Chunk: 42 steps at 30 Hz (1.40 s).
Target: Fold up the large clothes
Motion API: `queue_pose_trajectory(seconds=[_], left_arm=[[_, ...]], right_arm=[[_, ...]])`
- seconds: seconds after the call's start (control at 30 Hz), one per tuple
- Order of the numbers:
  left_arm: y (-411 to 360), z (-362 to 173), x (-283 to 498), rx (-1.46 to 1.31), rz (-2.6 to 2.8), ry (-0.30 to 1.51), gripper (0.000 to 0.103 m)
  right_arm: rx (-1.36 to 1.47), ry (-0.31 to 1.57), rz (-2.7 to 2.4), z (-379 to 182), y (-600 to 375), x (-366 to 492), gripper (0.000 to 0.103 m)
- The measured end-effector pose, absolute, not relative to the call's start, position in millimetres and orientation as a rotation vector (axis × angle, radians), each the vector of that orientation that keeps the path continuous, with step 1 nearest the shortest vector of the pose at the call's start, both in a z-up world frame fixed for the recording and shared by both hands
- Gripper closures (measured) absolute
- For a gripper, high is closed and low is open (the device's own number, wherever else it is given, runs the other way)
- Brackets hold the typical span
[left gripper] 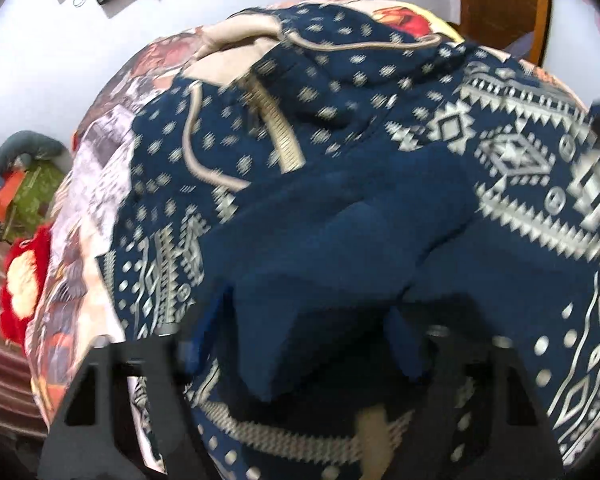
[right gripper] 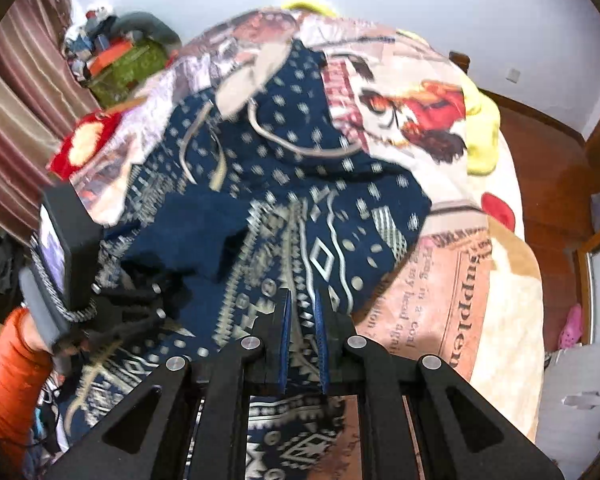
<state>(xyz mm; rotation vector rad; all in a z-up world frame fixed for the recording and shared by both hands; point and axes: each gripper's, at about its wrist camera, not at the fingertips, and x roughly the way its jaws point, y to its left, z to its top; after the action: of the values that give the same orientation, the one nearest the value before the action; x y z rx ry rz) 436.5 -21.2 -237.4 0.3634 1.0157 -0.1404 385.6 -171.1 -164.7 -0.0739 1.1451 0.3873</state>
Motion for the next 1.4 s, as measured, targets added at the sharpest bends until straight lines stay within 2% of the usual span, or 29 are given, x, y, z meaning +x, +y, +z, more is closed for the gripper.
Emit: queue_pose_trajectory(seconds=[0.07, 0.1, 0.33, 0.57, 0.9, 1.17, 1.4], left_arm=[[-23, -238, 441, 0.360, -0.137, 1.018, 0.085], [-19, -237, 443, 0.348, -0.110, 1.013, 0.091], [61, -211, 444, 0.141, 0.060, 0.938, 0.095], [146, -233, 436, -0.100, 0.067, 1.062, 0.096], [146, -269, 412, -0.175, 0.037, 1.133, 0.095], [143, -271, 412, -0.162, 0.049, 1.147, 0.095], [146, -263, 410, -0.207, 0.070, 1.130, 0.095]], right_arm=[[-0.110, 1.168, 0.374, -178, -169, 388, 0.095], [-0.128, 1.175, 0.368, -183, -167, 389, 0.095], [-0.340, 1.147, 0.345, -214, -150, 384, 0.095], [-0.445, 1.103, 0.339, -214, -154, 375, 0.094], [-0.378, 1.003, 0.347, -173, -196, 320, 0.093], [-0.374, 1.073, 0.404, -196, -184, 307, 0.093], [-0.477, 1.115, 0.328, -216, -156, 335, 0.093]])
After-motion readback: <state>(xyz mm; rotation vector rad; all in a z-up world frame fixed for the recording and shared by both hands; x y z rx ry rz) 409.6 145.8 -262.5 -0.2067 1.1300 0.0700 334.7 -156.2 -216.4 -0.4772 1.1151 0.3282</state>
